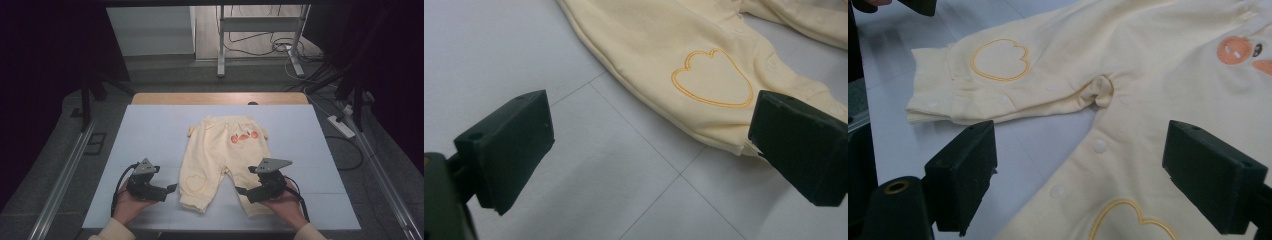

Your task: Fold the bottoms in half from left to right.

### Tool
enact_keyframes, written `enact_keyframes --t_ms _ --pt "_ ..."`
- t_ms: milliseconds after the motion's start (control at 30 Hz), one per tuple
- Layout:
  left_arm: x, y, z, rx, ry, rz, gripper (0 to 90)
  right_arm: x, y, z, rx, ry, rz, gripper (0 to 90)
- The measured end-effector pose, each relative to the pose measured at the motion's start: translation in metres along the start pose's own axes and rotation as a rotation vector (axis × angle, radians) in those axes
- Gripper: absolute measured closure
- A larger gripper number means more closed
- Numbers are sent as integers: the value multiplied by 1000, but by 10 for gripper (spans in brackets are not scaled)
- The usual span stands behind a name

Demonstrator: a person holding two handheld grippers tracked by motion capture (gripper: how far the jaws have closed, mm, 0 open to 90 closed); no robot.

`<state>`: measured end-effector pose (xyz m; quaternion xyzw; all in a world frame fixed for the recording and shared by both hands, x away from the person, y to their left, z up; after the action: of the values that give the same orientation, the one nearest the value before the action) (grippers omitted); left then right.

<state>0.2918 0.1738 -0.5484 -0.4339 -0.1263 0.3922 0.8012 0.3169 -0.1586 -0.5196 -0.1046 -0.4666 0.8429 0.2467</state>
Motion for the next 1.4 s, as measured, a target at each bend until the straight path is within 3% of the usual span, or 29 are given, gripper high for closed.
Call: enact_keyframes --t_ms 633,1400 --pt "-1 0 -1 0 5 3 43 25 -10 -26 17 -70 35 142" --pt "1 0 1 -5 4 6 45 60 -26 -60 17 -186 29 146"
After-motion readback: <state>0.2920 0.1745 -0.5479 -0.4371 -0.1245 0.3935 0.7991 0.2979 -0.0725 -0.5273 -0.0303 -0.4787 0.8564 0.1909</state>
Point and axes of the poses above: each handheld gripper's, and its own axes: z roughly backward along the jaws, y roughly out of its underside, x roughly to its left, the point moved 5 cm from there along -z, roughly forward along the jaws, and after that the axes turned 5 degrees about -x, right-handed, at the moved point
